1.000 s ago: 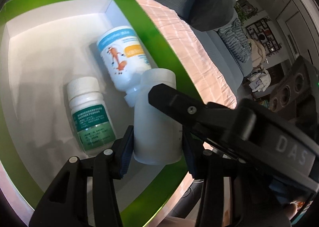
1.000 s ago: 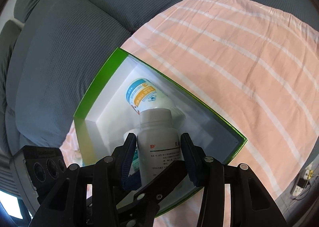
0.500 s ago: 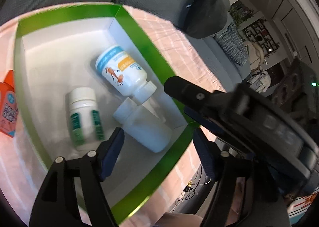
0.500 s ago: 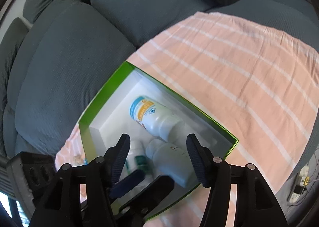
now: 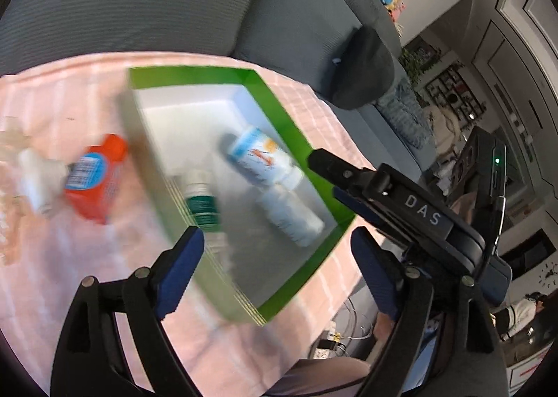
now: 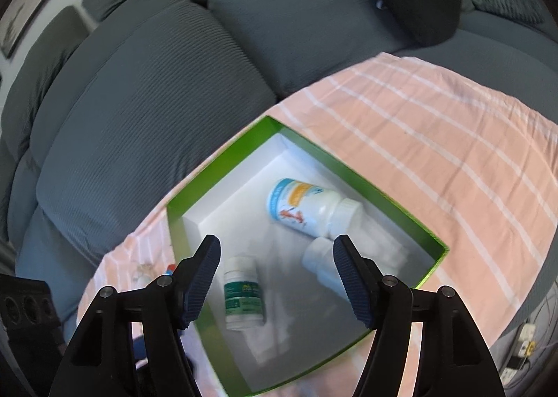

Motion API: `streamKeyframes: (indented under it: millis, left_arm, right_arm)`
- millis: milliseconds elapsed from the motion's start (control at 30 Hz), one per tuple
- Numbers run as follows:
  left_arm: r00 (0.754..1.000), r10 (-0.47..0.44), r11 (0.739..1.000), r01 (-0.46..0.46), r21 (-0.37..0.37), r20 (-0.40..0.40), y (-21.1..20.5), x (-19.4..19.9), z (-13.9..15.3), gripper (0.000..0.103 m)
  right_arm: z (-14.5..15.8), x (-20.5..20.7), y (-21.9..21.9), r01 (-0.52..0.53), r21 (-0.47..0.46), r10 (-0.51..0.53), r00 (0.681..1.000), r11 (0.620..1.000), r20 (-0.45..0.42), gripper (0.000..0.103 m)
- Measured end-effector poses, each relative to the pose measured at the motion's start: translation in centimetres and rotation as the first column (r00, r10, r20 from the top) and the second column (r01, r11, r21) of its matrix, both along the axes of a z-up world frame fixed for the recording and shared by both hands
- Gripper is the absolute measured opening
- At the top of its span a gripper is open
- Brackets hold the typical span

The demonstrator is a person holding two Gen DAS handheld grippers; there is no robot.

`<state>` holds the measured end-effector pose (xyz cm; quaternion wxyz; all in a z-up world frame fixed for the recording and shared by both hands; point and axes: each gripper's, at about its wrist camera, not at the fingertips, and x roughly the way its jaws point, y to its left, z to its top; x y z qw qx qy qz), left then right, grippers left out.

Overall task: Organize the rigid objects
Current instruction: 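Move the right gripper back toward the clear ridged plastic strip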

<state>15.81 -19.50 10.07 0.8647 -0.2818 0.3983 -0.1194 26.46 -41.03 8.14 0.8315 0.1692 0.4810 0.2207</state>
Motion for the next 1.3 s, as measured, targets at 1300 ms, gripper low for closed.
streamKeyframes:
  millis: [1300]
  left_arm:
    - [0.843, 0.534, 0.836, -0.514, 0.194, -0.067, 18.2, -12.4, -3.8, 0.101]
  right_arm:
    - [1.6, -7.0, 21.8, -0.462, 0.051, 0.465, 0.883, 0.885, -0.071, 0.091]
